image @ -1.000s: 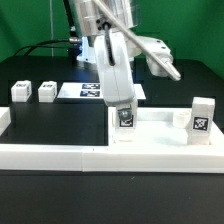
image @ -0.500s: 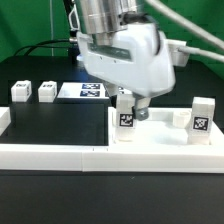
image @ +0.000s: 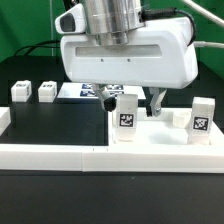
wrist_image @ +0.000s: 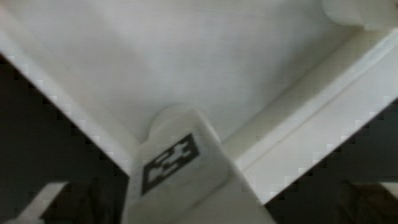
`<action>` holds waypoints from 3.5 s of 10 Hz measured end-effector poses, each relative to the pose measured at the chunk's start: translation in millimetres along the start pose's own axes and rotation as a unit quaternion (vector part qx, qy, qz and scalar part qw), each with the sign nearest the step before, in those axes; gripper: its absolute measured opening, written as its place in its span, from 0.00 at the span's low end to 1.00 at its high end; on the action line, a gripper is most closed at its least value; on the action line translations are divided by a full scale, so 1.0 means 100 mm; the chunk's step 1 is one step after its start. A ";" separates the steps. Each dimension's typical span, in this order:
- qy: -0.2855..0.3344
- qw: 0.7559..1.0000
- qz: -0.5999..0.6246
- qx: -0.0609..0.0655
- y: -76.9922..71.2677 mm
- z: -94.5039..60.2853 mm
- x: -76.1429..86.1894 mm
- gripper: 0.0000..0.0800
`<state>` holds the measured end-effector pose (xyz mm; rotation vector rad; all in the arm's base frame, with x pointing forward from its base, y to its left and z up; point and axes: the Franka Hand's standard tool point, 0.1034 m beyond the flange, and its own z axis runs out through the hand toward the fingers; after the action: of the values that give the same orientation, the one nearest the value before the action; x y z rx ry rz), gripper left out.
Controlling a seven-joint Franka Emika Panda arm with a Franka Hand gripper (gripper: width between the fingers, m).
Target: Assemble square table
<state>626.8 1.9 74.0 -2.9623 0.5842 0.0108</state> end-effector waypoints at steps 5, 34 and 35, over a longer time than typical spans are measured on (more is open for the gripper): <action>-0.011 0.981 -0.193 -0.026 -0.01 0.06 -0.05 0.64; -0.003 0.978 -0.208 -0.034 -0.10 0.00 -0.01 0.66; -0.003 0.978 -0.207 -0.034 -0.10 0.00 -0.01 0.49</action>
Offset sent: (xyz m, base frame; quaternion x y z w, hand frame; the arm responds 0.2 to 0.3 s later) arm 0.0000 0.0000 0.0000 0.0000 0.0000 0.0650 0.9979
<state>630.1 11.7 75.0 -3.0849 -0.0430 0.0017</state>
